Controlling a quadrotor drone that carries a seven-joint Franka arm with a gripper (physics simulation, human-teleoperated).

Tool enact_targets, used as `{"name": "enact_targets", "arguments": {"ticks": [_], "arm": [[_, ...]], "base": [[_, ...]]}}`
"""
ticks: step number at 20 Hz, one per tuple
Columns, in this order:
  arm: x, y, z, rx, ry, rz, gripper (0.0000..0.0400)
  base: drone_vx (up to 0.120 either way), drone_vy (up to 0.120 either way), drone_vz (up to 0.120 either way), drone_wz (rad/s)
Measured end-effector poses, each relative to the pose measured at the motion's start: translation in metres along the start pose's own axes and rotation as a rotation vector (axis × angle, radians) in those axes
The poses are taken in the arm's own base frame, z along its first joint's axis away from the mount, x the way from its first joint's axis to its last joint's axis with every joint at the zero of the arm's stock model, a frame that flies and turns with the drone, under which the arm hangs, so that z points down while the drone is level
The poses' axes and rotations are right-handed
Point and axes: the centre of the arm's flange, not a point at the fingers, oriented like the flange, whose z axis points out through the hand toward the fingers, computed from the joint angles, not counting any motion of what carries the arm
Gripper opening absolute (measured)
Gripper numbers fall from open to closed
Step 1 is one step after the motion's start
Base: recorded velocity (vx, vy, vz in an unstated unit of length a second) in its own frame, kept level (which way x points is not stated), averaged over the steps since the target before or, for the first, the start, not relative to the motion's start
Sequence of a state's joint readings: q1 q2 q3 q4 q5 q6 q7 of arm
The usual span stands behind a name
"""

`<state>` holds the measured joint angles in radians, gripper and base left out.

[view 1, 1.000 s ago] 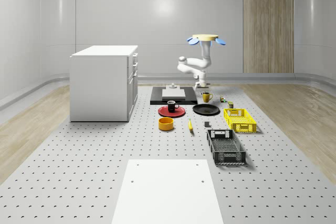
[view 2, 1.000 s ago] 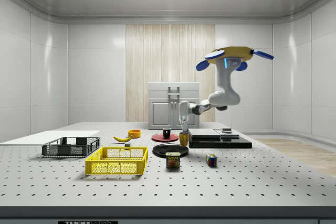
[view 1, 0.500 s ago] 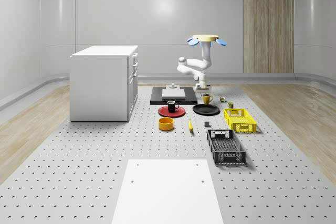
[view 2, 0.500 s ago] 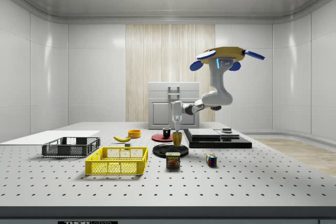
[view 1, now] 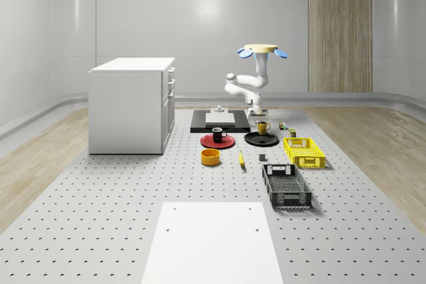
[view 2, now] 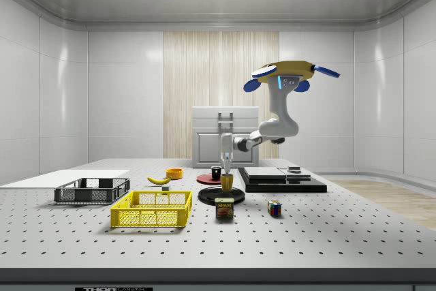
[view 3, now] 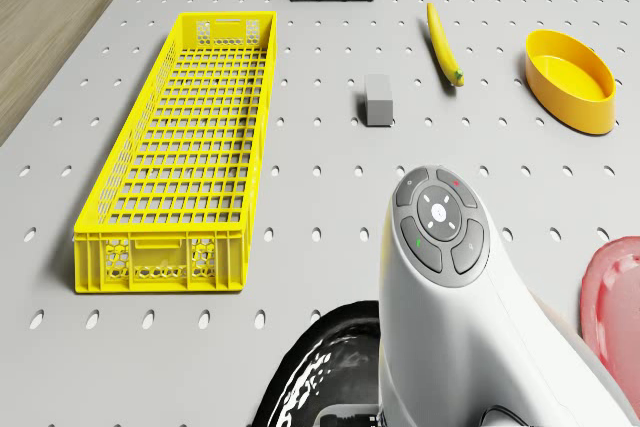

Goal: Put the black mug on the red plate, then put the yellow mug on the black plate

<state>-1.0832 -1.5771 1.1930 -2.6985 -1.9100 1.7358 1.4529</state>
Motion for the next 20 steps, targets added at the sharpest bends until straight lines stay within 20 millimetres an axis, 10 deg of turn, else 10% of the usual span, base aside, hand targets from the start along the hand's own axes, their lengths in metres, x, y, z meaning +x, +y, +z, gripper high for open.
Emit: {"name": "enact_targets", "arguments": {"ticks": [6,12,20], "arm": [[0.0,0.0,0.021,0.0,0.0,0.0,0.011],[0.0,0.0,0.021,0.0,0.0,0.0,0.033],[0.0,0.0,-0.001,0.0,0.0,0.0,0.0389]], "base": [[0.0,0.0,0.0,0.0],[0.0,0.0,0.0,0.0],[0.0,0.0,0.0,0.0]]}}
